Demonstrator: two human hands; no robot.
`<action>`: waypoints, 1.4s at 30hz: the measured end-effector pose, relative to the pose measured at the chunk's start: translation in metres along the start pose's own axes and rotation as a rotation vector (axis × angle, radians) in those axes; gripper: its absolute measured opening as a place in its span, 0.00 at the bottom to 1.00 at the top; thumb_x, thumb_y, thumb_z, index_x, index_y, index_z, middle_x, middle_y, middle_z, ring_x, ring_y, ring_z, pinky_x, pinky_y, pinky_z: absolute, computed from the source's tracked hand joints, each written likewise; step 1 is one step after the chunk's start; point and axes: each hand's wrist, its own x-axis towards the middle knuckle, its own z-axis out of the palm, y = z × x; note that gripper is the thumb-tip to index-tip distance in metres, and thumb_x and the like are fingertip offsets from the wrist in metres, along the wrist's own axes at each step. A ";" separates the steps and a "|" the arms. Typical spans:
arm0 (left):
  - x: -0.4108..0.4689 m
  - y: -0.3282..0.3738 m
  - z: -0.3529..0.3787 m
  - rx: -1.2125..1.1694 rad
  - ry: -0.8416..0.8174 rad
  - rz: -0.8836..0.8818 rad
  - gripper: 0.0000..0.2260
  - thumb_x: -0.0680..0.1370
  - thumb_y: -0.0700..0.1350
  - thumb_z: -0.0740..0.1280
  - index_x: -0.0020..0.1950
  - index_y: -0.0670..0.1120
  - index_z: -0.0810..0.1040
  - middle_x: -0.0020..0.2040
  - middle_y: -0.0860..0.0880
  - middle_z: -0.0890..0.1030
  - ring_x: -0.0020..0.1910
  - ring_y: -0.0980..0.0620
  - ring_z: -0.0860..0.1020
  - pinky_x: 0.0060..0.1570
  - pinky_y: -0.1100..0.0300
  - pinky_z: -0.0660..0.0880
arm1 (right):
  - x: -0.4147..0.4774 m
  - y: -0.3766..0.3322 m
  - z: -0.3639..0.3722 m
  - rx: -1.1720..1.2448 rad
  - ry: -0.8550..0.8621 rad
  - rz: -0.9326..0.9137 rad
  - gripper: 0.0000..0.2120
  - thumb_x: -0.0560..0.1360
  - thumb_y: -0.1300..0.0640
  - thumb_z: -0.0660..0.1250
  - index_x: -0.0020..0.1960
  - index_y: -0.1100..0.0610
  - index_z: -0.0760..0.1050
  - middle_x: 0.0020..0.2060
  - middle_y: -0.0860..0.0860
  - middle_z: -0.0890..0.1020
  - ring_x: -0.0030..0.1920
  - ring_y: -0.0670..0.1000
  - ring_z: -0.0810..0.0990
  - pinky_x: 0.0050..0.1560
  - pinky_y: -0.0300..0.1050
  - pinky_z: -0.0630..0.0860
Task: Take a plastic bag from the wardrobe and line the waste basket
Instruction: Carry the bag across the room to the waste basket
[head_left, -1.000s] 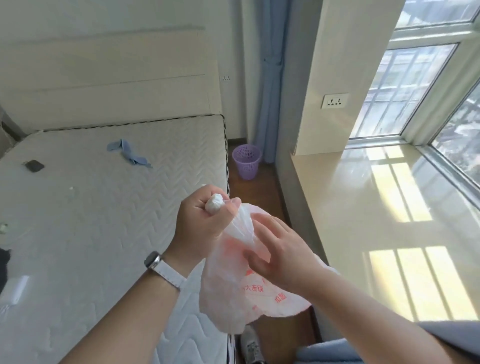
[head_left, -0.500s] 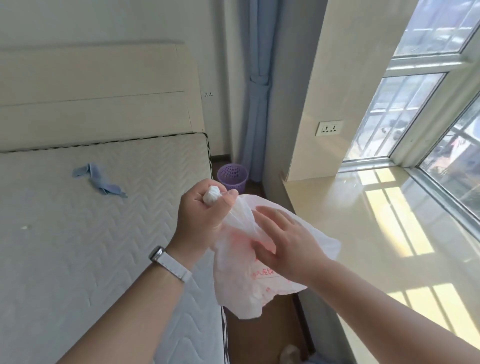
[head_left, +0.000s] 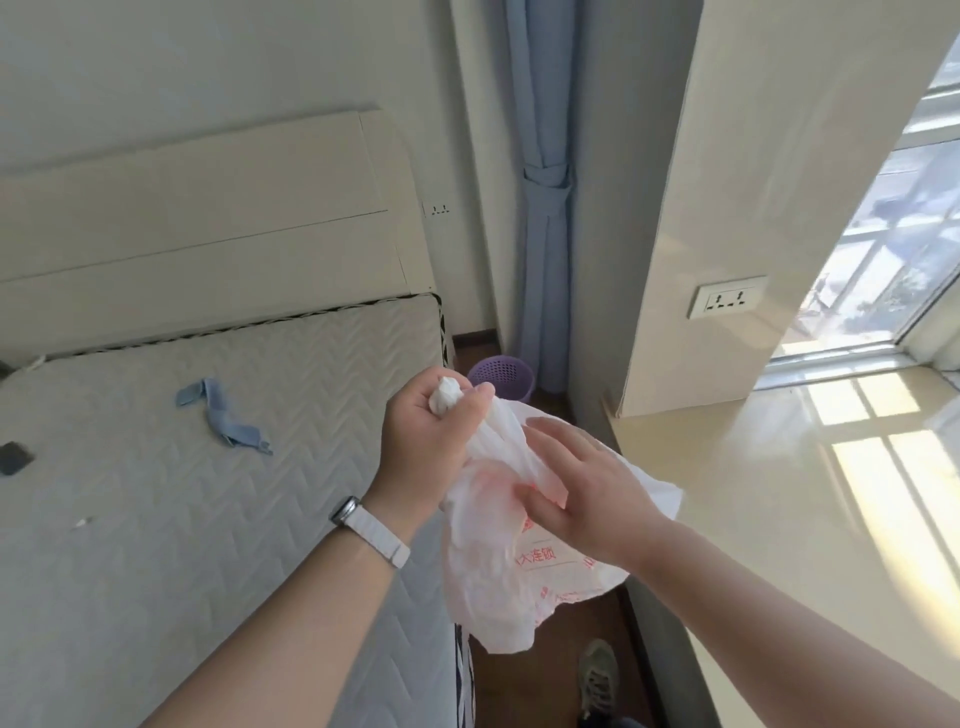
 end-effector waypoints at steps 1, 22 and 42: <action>0.016 -0.001 0.011 0.008 0.003 -0.009 0.09 0.70 0.46 0.71 0.34 0.45 0.75 0.32 0.48 0.75 0.33 0.52 0.74 0.33 0.57 0.73 | 0.012 0.015 0.000 0.015 0.001 0.000 0.23 0.77 0.45 0.66 0.67 0.57 0.71 0.64 0.55 0.77 0.62 0.56 0.76 0.59 0.51 0.76; 0.241 -0.054 0.089 0.061 0.031 -0.048 0.11 0.71 0.44 0.71 0.32 0.47 0.72 0.29 0.52 0.74 0.32 0.53 0.73 0.31 0.57 0.71 | 0.189 0.189 0.016 0.048 -0.074 -0.058 0.21 0.77 0.45 0.65 0.66 0.53 0.68 0.63 0.55 0.77 0.62 0.56 0.76 0.58 0.51 0.76; 0.570 -0.242 0.067 0.024 -0.156 -0.197 0.09 0.73 0.43 0.71 0.34 0.46 0.75 0.28 0.50 0.74 0.29 0.56 0.72 0.29 0.64 0.69 | 0.432 0.346 0.195 -0.097 -0.289 0.232 0.24 0.76 0.41 0.61 0.69 0.49 0.64 0.64 0.55 0.78 0.62 0.59 0.78 0.60 0.59 0.77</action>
